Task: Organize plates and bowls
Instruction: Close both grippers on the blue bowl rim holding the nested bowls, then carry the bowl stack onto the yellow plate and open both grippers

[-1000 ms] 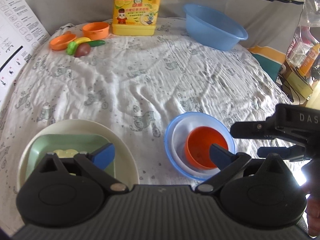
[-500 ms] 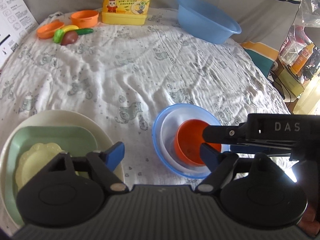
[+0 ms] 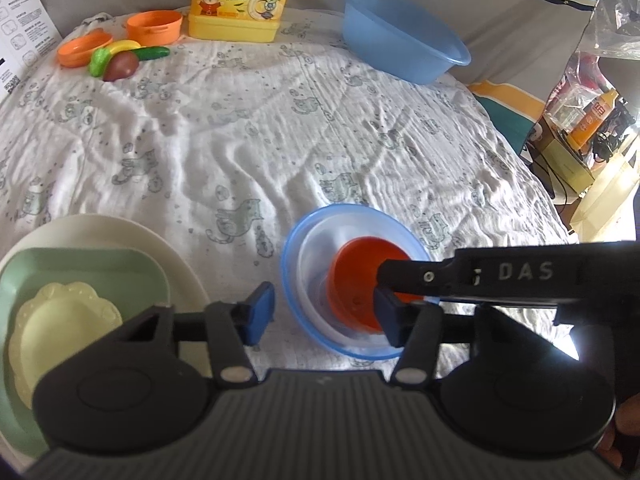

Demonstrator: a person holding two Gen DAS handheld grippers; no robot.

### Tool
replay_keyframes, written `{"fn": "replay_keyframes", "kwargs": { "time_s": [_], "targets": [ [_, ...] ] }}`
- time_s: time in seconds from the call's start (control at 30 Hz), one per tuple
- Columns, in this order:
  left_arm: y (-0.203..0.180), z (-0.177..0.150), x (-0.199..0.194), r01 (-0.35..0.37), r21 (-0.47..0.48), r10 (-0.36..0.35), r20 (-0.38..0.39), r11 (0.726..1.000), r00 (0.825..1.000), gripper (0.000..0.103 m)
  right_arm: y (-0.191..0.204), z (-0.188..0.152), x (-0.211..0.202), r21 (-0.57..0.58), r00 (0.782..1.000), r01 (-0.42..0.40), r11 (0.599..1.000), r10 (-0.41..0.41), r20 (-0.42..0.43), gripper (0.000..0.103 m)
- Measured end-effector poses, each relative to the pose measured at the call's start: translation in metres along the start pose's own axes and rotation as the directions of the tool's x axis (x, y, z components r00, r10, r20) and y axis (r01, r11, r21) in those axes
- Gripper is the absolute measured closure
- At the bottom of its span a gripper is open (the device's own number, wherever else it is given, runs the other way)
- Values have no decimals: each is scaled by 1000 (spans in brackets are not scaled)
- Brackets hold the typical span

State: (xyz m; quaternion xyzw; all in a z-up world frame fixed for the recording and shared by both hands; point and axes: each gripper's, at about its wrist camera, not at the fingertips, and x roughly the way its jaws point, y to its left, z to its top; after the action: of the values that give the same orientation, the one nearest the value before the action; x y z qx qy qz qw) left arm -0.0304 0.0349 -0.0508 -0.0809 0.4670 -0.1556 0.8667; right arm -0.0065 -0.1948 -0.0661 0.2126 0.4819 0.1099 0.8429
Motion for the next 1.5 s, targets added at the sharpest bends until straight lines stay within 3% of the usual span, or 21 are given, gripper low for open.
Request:
{"fn": "replay_keyframes", "kwargs": {
  "time_s": [0.17, 0.6, 1.07, 1.27, 1.5],
  "targets": [
    [0, 0, 0, -13, -8, 13, 4, 1000, 1000, 63, 0, 1, 2, -19, 999, 36, 999, -35, 6, 76],
    [7, -3, 3, 3, -49, -4, -21, 999, 1000, 66, 3, -2, 2, -43, 998, 67, 997, -67, 5, 81],
    [8, 6, -13, -26, -87, 23, -33, 996, 999, 66, 27, 9, -4, -96, 995, 96, 991, -96, 12, 81],
    [26, 17, -37, -64, -118, 65, 5, 991, 998, 67, 60, 20, -4, -151, 998, 64, 986, -63, 7, 81],
    [71, 23, -80, -113, -177, 126, 59, 978, 990, 67, 115, 27, 7, -220, 999, -34, 975, 25, -42, 81]
  ]
}}
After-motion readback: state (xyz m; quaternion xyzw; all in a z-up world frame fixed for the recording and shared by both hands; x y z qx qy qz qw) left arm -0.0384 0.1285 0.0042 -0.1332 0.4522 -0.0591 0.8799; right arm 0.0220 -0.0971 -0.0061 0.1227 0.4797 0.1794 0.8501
